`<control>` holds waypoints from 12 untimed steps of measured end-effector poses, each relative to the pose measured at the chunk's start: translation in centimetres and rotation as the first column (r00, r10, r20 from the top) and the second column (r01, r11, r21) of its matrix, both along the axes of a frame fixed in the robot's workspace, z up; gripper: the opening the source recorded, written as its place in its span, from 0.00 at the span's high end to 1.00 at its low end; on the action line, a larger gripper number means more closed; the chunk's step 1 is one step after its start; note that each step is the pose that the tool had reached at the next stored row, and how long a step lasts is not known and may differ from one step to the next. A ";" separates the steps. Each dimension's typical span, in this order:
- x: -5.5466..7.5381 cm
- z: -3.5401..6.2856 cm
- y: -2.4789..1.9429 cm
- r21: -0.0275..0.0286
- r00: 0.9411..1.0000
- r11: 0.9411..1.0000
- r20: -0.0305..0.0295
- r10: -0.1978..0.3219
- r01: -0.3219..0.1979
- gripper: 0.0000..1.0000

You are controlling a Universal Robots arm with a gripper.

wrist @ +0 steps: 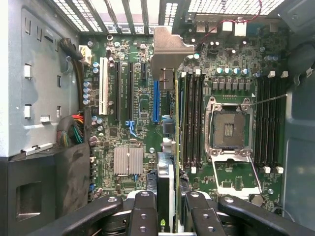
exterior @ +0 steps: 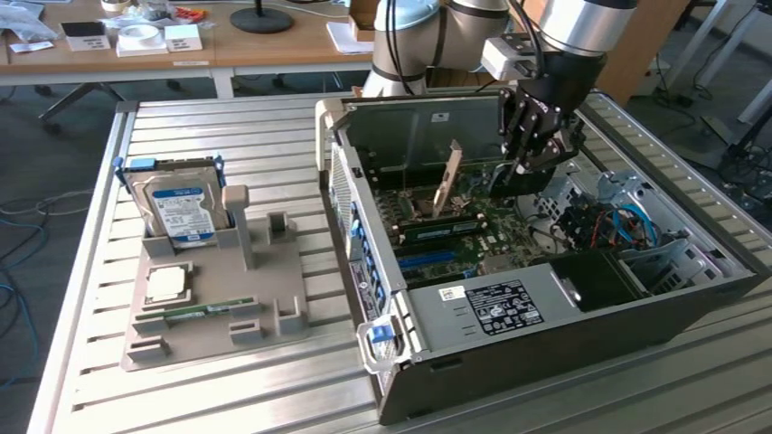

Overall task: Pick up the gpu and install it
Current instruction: 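Insert the gpu into the slot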

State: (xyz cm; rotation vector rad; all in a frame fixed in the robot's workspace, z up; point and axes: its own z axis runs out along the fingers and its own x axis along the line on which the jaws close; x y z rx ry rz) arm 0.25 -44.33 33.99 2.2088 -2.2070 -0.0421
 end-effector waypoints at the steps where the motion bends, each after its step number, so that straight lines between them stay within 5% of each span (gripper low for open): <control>1: 0.0 0.00 0.00 0.000 1.000 1.000 0.000 0.000 0.000 0.73; 12: 0.0 -0.03 0.00 0.000 1.000 1.000 0.000 0.000 0.000 0.73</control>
